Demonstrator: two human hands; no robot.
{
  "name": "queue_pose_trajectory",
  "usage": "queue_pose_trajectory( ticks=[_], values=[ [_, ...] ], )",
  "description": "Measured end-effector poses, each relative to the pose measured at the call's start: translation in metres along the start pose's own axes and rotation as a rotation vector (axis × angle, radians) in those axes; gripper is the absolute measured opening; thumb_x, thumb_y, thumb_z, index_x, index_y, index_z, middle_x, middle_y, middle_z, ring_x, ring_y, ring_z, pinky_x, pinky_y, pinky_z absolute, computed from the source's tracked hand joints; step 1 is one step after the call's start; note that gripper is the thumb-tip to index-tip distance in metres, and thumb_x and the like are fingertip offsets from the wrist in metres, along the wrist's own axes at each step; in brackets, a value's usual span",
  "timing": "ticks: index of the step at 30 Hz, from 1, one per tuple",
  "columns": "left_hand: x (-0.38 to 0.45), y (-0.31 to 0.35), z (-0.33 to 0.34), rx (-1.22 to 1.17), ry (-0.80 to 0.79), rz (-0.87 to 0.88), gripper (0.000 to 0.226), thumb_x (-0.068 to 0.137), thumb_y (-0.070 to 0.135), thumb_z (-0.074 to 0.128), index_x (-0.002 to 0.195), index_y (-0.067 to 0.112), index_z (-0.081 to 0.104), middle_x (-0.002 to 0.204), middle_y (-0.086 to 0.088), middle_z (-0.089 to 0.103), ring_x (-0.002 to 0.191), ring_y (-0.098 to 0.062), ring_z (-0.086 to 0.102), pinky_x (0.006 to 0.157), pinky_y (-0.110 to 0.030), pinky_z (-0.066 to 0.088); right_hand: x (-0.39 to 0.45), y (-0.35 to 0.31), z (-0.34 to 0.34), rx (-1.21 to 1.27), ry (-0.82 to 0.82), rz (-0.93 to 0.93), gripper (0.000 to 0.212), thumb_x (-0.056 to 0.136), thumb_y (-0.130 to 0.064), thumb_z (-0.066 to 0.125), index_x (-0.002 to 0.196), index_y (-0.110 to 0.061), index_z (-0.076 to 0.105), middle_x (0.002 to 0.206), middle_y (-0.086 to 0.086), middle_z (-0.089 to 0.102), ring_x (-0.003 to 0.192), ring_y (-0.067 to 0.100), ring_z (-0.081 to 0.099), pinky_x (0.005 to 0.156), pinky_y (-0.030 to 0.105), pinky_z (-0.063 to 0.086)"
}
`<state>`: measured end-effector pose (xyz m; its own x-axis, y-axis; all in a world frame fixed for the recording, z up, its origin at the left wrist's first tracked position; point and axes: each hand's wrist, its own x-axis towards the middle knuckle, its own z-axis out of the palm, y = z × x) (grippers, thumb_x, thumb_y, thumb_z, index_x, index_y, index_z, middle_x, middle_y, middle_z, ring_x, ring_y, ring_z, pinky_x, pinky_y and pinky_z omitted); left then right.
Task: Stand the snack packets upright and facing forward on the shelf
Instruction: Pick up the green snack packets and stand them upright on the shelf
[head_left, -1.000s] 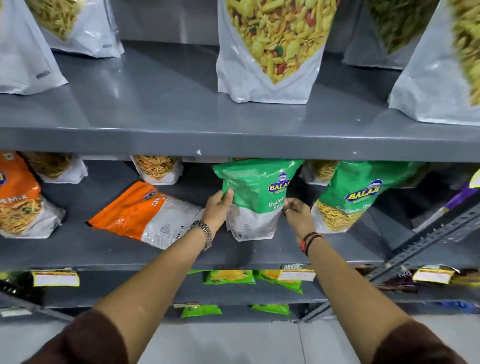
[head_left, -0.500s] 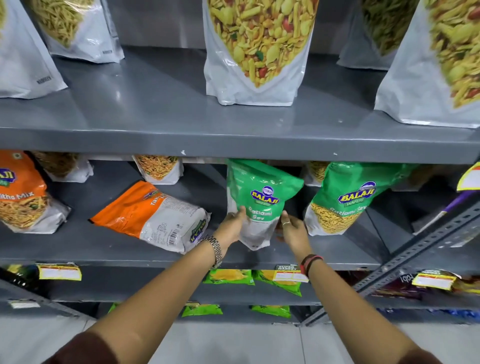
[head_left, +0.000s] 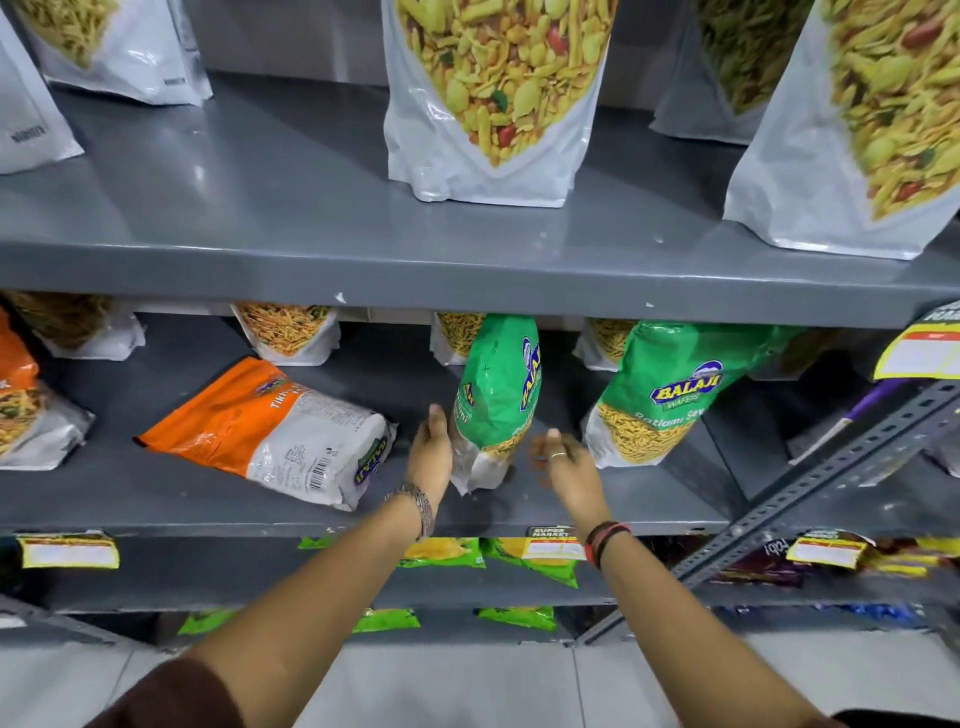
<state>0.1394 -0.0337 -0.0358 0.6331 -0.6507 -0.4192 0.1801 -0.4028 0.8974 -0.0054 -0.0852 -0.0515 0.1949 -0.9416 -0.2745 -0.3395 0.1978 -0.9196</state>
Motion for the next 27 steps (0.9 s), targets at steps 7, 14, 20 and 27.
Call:
queue_pose_trajectory(
  ticks=[7,14,20,27],
  values=[
    [-0.034,-0.044,0.006,-0.117,-0.146,-0.131,0.067,0.093,0.055,0.02,0.145,0.013,0.032,0.153,-0.008,0.035,0.14,-0.026,0.033,0.118,-0.041,0.022,0.046,-0.05,-0.001,0.203,-0.12,0.131,0.076,0.088,-0.066,0.015,0.149,-0.02,0.018,0.157,0.002,0.022,0.145,0.021,0.021,0.119,0.042,0.013],
    [-0.034,-0.022,0.015,-0.137,-0.228,-0.11,0.076,0.087,0.066,0.016,0.148,0.021,0.026,0.156,-0.005,0.03,0.144,-0.021,0.028,0.12,-0.043,0.019,0.033,-0.044,0.01,0.294,-0.183,0.11,0.078,0.087,-0.066,0.001,0.133,-0.024,0.047,0.125,-0.002,0.054,0.117,0.02,0.053,0.092,0.035,0.041],
    [-0.012,0.0,0.009,-0.21,-0.165,-0.118,0.074,0.092,0.059,0.011,0.147,0.011,0.028,0.157,-0.009,0.027,0.145,-0.025,0.026,0.12,-0.036,0.021,0.012,-0.026,-0.004,0.327,-0.131,0.071,0.075,0.09,-0.058,-0.002,0.14,-0.021,0.041,0.143,0.007,0.048,0.131,0.023,0.045,0.1,0.041,0.037],
    [0.005,0.02,0.005,-0.283,-0.275,-0.081,0.069,0.094,0.053,0.006,0.146,0.013,0.03,0.154,-0.009,0.032,0.142,-0.022,0.032,0.116,-0.03,0.024,0.006,-0.014,-0.015,0.356,-0.174,0.095,0.073,0.092,-0.055,-0.001,0.143,-0.017,0.036,0.147,0.01,0.041,0.135,0.029,0.039,0.102,0.041,0.036]
  ],
)
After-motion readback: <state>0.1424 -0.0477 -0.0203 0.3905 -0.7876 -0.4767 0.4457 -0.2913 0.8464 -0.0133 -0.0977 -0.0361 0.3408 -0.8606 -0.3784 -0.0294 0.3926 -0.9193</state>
